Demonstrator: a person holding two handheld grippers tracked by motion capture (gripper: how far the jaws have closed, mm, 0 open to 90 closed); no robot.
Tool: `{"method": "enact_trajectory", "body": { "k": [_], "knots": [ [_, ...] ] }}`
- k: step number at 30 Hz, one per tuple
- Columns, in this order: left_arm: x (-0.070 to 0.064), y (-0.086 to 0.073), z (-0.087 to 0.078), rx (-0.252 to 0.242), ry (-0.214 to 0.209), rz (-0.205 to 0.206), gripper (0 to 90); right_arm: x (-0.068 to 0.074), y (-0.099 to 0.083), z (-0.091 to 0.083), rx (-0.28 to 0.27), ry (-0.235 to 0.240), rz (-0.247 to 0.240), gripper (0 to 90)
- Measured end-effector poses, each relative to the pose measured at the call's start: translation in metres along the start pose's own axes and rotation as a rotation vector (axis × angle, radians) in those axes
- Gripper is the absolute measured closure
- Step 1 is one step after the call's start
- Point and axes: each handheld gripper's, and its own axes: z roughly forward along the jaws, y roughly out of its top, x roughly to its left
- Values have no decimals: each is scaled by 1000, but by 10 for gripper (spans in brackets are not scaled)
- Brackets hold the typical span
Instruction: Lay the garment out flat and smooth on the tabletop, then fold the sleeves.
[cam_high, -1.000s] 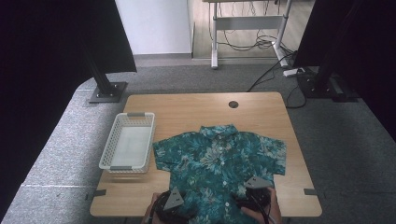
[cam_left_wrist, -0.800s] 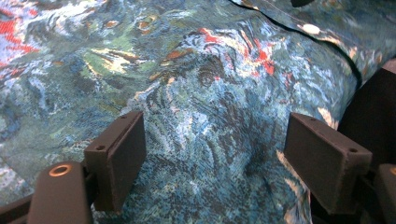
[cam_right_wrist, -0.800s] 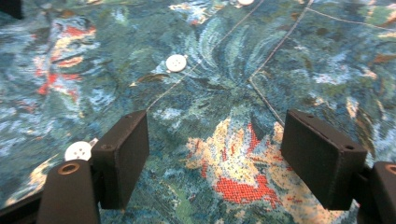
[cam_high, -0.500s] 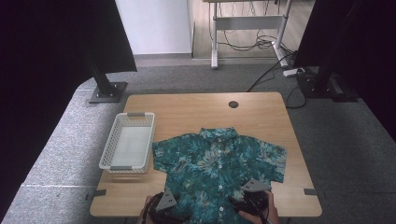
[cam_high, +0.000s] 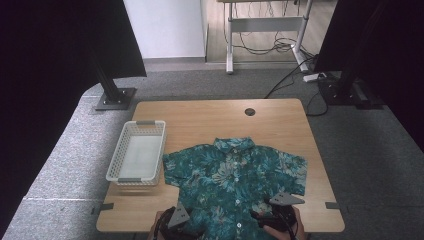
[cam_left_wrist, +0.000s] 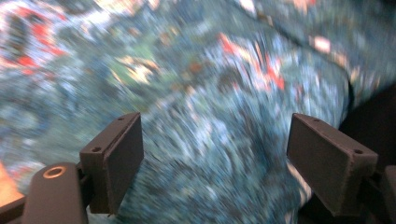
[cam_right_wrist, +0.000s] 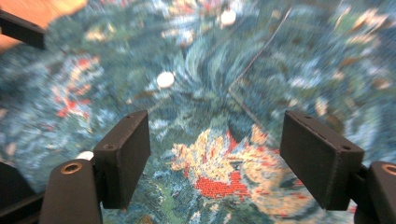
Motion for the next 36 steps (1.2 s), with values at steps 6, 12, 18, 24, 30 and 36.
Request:
{"method": "enact_trajectory", "body": {
  "k": [6, 12, 18, 24, 30, 36],
  "knots": [
    [10, 12, -7, -57, 50, -26, 173, 0, -1, -18, -74, 57, -13, 227],
    [19, 8, -18, -95, 110, -53, 174, 1, -5, -34, -116, 64, -45, 219],
    [27, 4, -22, -107, 131, -82, 172, -5, -10, -39, -97, 30, -54, 227],
    [27, -1, -21, -87, 125, -81, 171, -6, -12, -33, -59, 15, -73, 229],
    [28, -2, -22, -91, 127, -90, 170, -5, -13, -30, -44, 10, -75, 229],
    [29, -1, -20, -85, 113, -91, 163, -9, -11, -33, -52, 43, -72, 267]
  ]
}}
